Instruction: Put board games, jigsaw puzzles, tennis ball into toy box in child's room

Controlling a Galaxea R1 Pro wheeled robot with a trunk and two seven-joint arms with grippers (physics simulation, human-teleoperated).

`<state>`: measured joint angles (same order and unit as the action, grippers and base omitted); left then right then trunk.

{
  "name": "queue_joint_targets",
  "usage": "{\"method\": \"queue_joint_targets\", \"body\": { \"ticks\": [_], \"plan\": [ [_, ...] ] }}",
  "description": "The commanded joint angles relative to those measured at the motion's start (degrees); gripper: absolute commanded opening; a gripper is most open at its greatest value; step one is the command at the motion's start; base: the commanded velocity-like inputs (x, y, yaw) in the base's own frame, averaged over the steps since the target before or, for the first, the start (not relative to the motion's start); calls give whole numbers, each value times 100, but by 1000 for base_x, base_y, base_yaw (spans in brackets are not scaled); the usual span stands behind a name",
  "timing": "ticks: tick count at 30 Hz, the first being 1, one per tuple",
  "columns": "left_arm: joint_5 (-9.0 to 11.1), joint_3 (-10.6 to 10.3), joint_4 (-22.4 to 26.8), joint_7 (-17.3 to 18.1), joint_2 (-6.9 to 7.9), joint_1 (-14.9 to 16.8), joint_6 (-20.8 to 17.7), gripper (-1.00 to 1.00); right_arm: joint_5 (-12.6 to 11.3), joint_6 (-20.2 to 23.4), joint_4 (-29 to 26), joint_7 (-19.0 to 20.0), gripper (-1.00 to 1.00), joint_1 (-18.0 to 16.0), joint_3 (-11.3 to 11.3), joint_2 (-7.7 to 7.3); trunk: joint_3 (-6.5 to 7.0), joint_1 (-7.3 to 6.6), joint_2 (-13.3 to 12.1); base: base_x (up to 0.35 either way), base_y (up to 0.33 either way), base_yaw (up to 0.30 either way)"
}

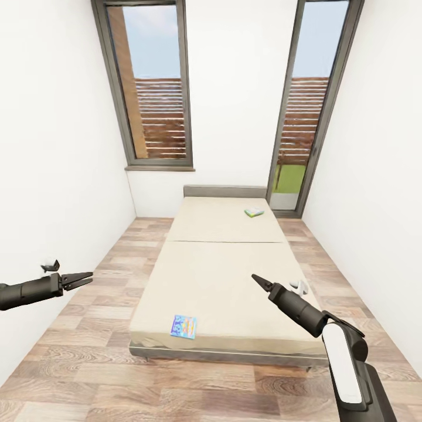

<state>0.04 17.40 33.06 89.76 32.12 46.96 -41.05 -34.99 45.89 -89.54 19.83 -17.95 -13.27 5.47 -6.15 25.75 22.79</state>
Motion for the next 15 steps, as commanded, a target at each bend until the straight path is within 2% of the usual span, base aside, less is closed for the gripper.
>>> {"method": "queue_joint_targets", "body": {
  "ticks": [1, 15],
  "plan": [
    [-4, 1, -1, 24, -1, 6, -61, 100, 13, 37, -3, 30, 100, -7, -17, 7, -13, 4, 13, 0, -3, 0],
    [-5, 1, -1, 24, -26, 6, -61, 100, 18, 23, 5, 28, 100, -7, -14, 24, -13, 4, 13, 0, 0, 0]
  ]
}}
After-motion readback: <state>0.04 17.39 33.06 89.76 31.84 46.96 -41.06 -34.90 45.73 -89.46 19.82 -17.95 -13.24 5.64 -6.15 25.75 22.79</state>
